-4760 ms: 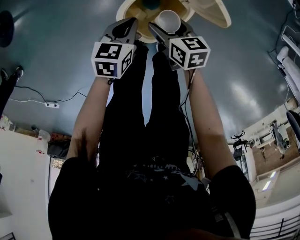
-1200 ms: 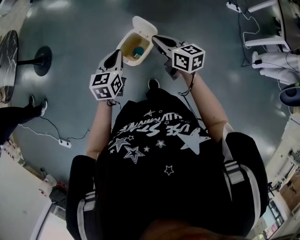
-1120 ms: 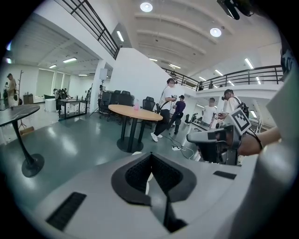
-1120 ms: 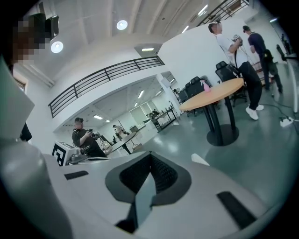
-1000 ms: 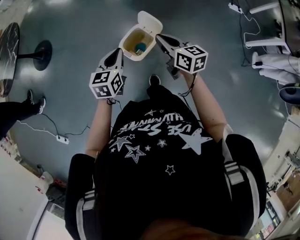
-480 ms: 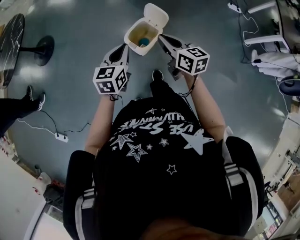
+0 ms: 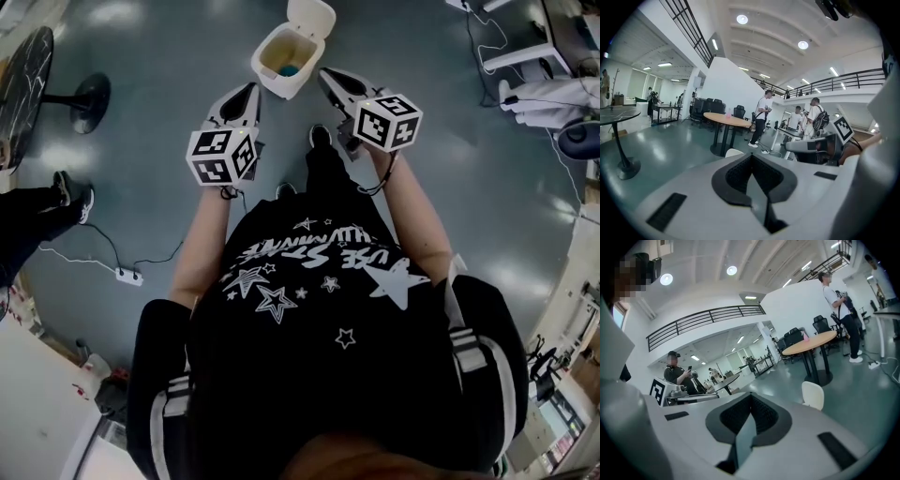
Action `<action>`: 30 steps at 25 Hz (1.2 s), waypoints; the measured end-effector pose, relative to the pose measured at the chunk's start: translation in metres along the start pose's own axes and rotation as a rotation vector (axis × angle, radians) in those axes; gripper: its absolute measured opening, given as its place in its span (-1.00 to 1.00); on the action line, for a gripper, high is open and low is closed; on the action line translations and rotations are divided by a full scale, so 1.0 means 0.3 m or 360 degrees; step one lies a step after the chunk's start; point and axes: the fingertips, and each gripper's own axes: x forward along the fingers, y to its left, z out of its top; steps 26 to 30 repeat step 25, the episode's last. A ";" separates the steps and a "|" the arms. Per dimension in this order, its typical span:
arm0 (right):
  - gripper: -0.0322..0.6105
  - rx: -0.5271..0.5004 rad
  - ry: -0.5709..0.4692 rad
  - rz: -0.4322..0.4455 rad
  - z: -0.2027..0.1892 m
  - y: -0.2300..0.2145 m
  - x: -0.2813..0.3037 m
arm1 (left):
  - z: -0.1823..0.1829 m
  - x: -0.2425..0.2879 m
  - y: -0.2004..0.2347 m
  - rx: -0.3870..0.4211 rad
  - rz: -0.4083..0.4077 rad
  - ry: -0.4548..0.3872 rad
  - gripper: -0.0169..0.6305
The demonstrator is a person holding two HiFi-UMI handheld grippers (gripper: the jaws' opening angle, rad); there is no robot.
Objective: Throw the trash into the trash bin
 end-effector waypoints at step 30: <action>-0.88 -0.0058 0.0000 0.0029 -0.095 0.122 -0.257 | -0.078 -0.145 -0.207 -0.0024 0.0015 -0.0026 -0.91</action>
